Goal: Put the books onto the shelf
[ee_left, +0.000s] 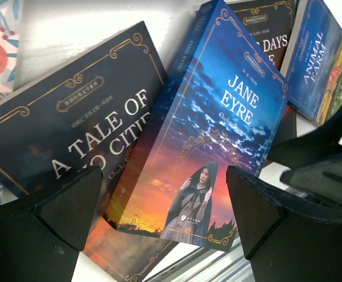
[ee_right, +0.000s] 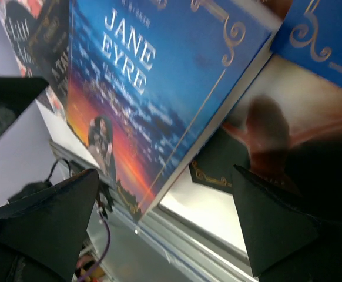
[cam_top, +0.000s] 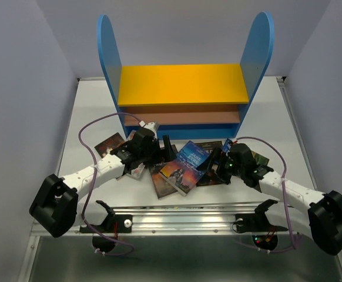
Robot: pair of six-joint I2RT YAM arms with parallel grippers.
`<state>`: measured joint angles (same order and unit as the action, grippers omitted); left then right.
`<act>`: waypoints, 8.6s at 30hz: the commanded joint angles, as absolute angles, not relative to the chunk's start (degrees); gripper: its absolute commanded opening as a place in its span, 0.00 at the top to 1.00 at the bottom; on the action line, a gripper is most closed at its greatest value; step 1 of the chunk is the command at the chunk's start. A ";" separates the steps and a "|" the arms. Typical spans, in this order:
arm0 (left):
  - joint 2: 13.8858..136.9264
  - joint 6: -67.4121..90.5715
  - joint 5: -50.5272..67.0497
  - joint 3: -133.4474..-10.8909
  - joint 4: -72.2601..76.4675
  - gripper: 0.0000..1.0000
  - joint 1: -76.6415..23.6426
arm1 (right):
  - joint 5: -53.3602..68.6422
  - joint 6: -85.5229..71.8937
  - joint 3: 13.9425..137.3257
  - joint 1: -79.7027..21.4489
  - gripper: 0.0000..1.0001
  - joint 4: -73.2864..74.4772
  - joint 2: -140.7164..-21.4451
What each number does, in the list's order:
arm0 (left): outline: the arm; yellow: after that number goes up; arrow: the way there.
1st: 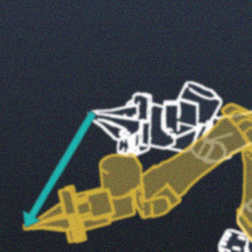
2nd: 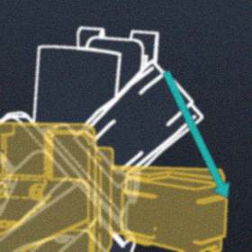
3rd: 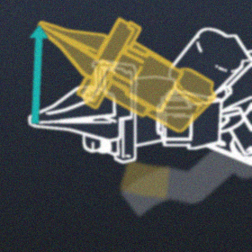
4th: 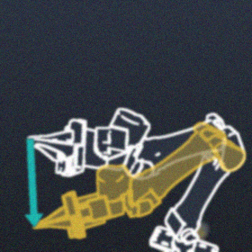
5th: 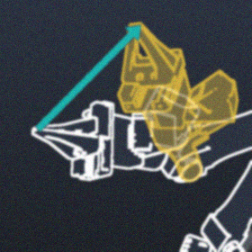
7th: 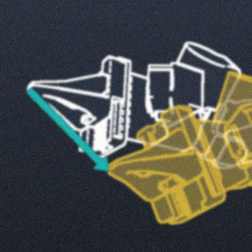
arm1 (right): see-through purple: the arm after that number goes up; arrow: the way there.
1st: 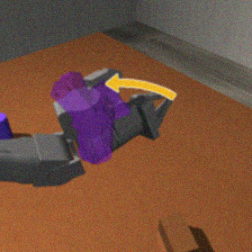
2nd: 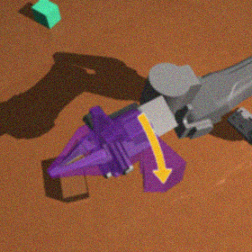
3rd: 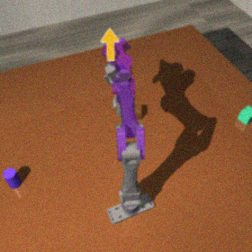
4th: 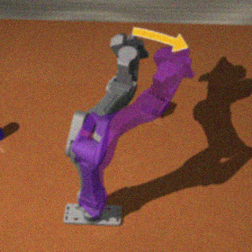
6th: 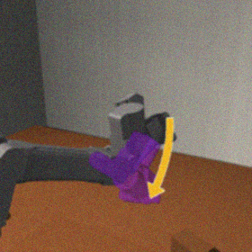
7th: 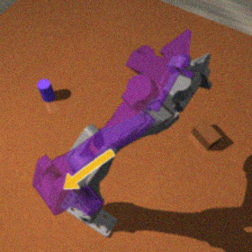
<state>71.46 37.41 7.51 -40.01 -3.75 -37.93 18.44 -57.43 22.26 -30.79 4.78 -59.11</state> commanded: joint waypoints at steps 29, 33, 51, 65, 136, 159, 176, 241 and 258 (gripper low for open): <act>84.64 34.97 23.46 -37.35 9.04 0.62 -41.75 | 9.30 -70.23 19.25 -35.86 0.11 -27.91 -72.69; 85.08 36.47 25.66 -36.56 12.30 0.70 -42.10 | 13.88 -68.56 19.77 -35.86 0.20 -34.35 -71.98; 85.61 38.14 28.04 -37.71 16.08 0.72 -42.28 | 20.75 -65.39 20.83 -36.39 0.99 -38.33 -69.35; 75.95 37.44 26.19 -39.64 13.71 0.04 -41.66 | 16.96 -56.60 23.46 -36.39 0.99 -31.64 -55.12; 61.00 44.30 18.37 -70.31 22.15 1.00 -42.27 | -21.09 -30.67 59.68 -33.05 0.00 21.71 -51.50; 76.53 52.53 -35.00 -84.01 13.73 1.00 -42.28 | -19.16 -31.46 59.24 -33.05 0.00 21.71 -51.42; 92.02 86.49 -53.09 -101.07 -17.22 0.11 -41.31 | -13.54 -30.50 60.90 -33.05 0.00 21.71 -52.38; 61.35 43.86 -3.69 -68.38 -14.50 0.01 -20.39 | 19.51 4.40 113.11 -33.05 0.50 23.73 -105.90; 59.51 43.77 -1.68 -65.48 -14.33 0.01 -20.04 | 17.50 2.64 108.90 -33.05 0.33 19.25 -102.84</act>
<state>61.76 45.04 -3.55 -67.05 -16.32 -20.47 19.03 3.22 109.97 -32.64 24.56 -105.80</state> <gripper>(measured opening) 0.989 0.636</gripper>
